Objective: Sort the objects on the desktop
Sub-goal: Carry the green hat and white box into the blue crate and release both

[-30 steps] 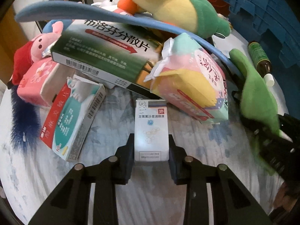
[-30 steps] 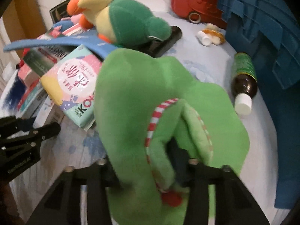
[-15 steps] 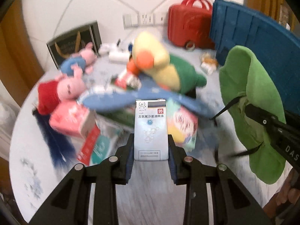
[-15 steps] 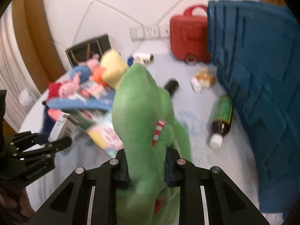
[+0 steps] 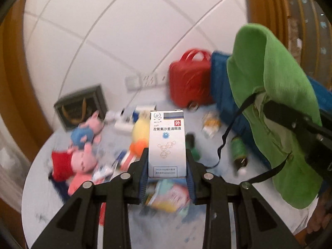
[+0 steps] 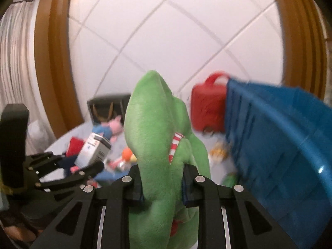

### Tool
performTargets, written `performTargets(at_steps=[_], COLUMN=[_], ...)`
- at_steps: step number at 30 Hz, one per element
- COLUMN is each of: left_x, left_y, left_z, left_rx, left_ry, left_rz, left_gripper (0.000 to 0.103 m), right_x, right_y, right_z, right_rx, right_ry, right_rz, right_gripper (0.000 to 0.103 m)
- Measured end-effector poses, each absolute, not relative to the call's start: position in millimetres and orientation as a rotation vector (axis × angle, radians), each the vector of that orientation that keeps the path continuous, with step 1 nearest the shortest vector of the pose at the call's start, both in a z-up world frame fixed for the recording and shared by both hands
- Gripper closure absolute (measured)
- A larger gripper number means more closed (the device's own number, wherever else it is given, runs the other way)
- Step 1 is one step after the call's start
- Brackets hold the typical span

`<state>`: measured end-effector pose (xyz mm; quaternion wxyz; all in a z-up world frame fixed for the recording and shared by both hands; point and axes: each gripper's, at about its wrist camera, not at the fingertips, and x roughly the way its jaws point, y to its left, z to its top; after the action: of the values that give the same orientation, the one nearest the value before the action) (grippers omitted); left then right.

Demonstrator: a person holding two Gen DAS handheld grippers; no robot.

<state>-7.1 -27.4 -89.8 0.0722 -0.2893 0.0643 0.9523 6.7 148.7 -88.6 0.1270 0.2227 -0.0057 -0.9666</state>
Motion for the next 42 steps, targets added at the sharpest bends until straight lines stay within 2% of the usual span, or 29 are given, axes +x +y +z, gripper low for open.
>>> performTargets(at_steps=[14, 19, 23, 30, 36, 42], left_x=[-16.4, -15.4, -14.7, -18.9, -21.3, -12.9], left_y=[141.5, 210.1, 260.2, 317.0, 330.7, 339.5], left_z=[10.2, 25.8, 24.3, 7.1, -3.7, -4.1], left_rx=[-0.503, -0.458, -0.462, -0.572, -0.618, -0.638], left_ry=[0.161, 0.198, 0.262, 0.39, 0.431, 0.445], left_rz=[2.685, 2.606, 2.553, 2.468, 2.442, 2.416], left_gripper=[0.072, 0.072, 0.072, 0.072, 0.072, 0.072], right_x=[52.3, 71.3, 71.6, 54.6, 60.1, 60.3], right_y=[286.2, 348.4, 392.7, 472.1, 498.6, 501.5], right_z=[43.3, 83.0, 86.0, 47.1, 19.8, 17.6], right_rx=[0.248, 0.184, 0.241, 0.607, 0.727, 0.773], right_ry=[-0.017, 0.039, 0.034, -0.069, -0.142, -0.147], right_rz=[-3.116, -3.235, -3.292, -3.318, -3.322, -3.358], right_gripper=[0.079, 0.079, 0.079, 0.079, 0.079, 0.078])
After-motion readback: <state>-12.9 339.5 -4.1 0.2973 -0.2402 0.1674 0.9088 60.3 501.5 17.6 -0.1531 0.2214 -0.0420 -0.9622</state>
